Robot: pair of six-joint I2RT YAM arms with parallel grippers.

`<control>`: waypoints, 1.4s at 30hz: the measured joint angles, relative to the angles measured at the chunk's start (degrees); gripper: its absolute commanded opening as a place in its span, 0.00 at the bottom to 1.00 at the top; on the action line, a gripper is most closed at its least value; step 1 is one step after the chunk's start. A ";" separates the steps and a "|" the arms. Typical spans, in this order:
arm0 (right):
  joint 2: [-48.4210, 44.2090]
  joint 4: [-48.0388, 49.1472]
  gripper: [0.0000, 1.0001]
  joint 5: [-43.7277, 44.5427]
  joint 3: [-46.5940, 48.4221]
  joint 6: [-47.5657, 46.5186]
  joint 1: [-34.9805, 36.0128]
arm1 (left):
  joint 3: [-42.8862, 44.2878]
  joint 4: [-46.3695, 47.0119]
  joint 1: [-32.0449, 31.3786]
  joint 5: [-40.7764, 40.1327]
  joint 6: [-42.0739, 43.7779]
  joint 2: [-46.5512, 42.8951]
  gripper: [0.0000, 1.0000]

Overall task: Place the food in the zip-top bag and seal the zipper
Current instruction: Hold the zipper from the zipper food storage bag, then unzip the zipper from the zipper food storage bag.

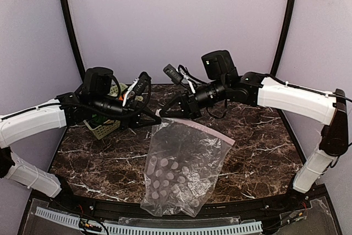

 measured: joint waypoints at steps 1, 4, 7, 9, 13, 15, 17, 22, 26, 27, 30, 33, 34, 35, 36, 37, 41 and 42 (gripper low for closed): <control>0.00 0.13 0.00 0.07 0.00 0.02 0.00 | -0.09 0.09 0.00 -0.15 -0.04 -0.09 0.01; 0.00 0.26 0.00 0.20 0.00 0.02 0.02 | -0.24 0.28 0.00 -0.39 -0.28 -0.35 0.01; 0.00 0.39 0.00 0.37 0.00 0.02 0.02 | -0.31 0.35 0.00 -0.76 -0.31 -0.50 0.01; 0.00 0.48 0.00 0.50 0.00 0.02 0.02 | -0.42 0.39 0.00 -1.07 -0.31 -0.61 0.01; -0.02 0.74 0.00 0.87 -0.15 0.02 0.02 | -0.63 0.44 0.00 -1.73 -0.26 -0.90 0.01; -0.04 1.09 0.00 1.16 -0.39 0.04 0.02 | -0.66 0.42 0.00 -1.90 -0.26 -0.98 0.01; -0.13 1.44 0.00 1.46 -0.68 0.04 0.02 | -0.79 0.42 0.00 -2.14 -0.26 -1.09 0.01; -0.50 2.01 0.00 1.90 -1.31 0.15 0.04 | -0.87 0.42 -0.07 -2.60 -0.26 -1.14 0.01; -0.59 2.38 0.00 2.21 -1.64 0.17 0.07 | -0.90 0.39 -0.07 -2.95 -0.26 -1.16 0.01; -0.63 2.47 0.00 2.27 -1.73 0.17 0.07 | -0.92 0.39 -0.07 -3.02 -0.26 -1.16 0.01; -0.76 2.54 0.00 2.62 -1.95 0.20 0.07 | -0.94 0.39 -0.13 -3.37 -0.24 -1.16 0.01; -0.90 2.80 0.00 2.82 -2.32 0.20 0.09 | -0.96 0.37 -0.26 -3.69 -0.22 -1.16 0.01; -0.92 2.86 0.00 2.84 -2.36 0.22 0.07 | -0.96 0.35 -0.26 -3.78 -0.22 -1.16 0.01; -0.92 2.93 0.00 2.86 -2.43 0.20 0.07 | -0.96 0.35 -0.26 -3.85 -0.22 -1.16 0.01; -0.94 3.06 0.00 2.91 -2.51 0.22 0.07 | -0.98 0.33 -0.26 -3.98 -0.20 -1.16 0.01; -0.96 3.17 0.00 2.95 -2.62 0.22 0.07 | -1.01 0.31 -0.26 -4.07 -0.13 -1.18 0.01; -1.05 3.56 0.00 3.04 -2.93 0.22 0.07 | -1.07 0.24 -0.28 -4.39 0.20 -1.29 0.01; -1.09 3.61 0.00 3.04 -2.99 0.22 0.07 | -1.07 0.15 -0.28 -4.46 0.22 -1.29 0.01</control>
